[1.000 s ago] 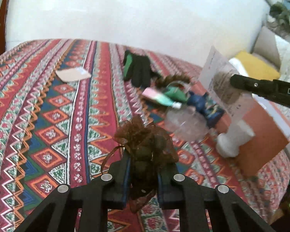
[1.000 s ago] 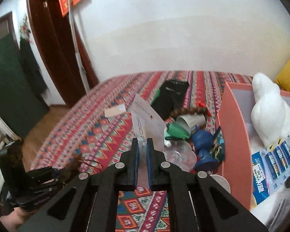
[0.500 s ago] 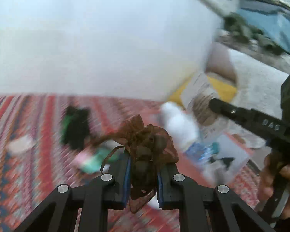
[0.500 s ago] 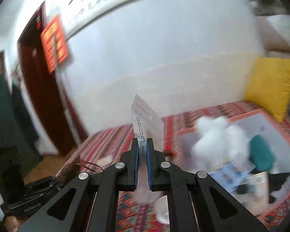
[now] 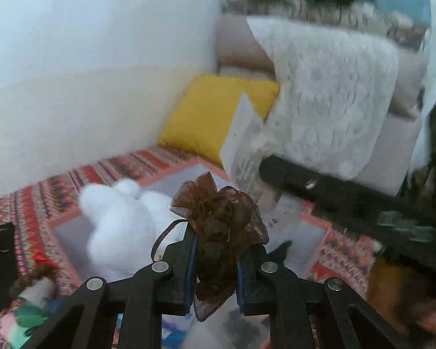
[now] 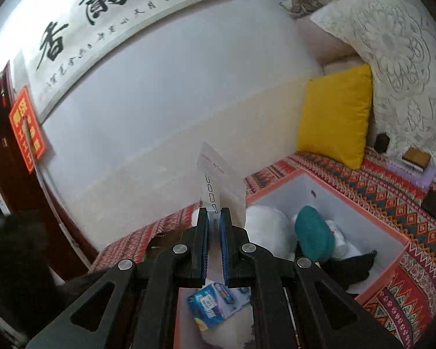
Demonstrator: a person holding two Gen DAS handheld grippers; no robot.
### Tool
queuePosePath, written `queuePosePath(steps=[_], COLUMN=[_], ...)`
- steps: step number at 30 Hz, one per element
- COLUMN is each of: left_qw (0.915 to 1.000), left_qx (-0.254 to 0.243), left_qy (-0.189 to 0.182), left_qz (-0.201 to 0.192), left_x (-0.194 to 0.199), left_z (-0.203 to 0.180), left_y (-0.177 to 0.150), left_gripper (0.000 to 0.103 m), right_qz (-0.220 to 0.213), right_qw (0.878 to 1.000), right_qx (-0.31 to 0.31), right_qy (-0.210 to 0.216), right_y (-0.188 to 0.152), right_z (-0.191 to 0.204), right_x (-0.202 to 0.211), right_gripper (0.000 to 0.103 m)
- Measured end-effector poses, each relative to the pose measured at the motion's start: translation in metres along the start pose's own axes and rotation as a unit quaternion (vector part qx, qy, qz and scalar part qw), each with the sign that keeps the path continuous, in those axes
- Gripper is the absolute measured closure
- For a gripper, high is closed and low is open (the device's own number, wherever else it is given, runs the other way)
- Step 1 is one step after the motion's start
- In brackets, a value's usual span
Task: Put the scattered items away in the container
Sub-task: 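Carry the hair tie and clear bag over the pink box and release both, then move both grippers back over the remaining items on the bed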
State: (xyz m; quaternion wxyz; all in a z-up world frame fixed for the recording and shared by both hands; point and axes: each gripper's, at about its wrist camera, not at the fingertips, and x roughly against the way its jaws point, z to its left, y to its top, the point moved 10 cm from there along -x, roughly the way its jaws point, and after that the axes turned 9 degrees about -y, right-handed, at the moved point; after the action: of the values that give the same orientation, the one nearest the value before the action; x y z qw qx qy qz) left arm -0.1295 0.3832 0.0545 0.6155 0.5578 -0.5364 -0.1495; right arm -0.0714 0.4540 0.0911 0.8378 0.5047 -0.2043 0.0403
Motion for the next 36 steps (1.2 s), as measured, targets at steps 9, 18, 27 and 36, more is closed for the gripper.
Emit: queuePosePath(steps=[9, 18, 27, 36], left_qw=[0.9975, 0.9875, 0.9643, 0.9615], left_qx=[0.066, 0.138, 0.18, 0.217], left_qy=[0.0, 0.041, 0.192, 0.168], left_qz=[0.024, -0.065, -0.029, -0.017], left_x=[-0.009, 0.146, 0.261, 0.259], left_z=[0.031, 0.089, 0.22, 0.233], left_y=[-0.032, -0.076, -0.194, -0.233], left_gripper=[0.014, 0.011, 0.005, 0.005], right_qz=[0.101, 0.055, 0.081, 0.186], right_qw=[0.993, 0.998, 0.978, 0.94], right_qx=[-0.023, 0.019, 0.185, 0.286], right_qy=[-0.048, -0.034, 0.043, -0.025], right_y=[-0.043, -0.034, -0.1, -0.213], right_z=[-0.035, 0.015, 0.163, 0.191], right_x=[-0.05, -0.023, -0.006, -0.076], right_gripper=[0.018, 0.018, 0.011, 0.011])
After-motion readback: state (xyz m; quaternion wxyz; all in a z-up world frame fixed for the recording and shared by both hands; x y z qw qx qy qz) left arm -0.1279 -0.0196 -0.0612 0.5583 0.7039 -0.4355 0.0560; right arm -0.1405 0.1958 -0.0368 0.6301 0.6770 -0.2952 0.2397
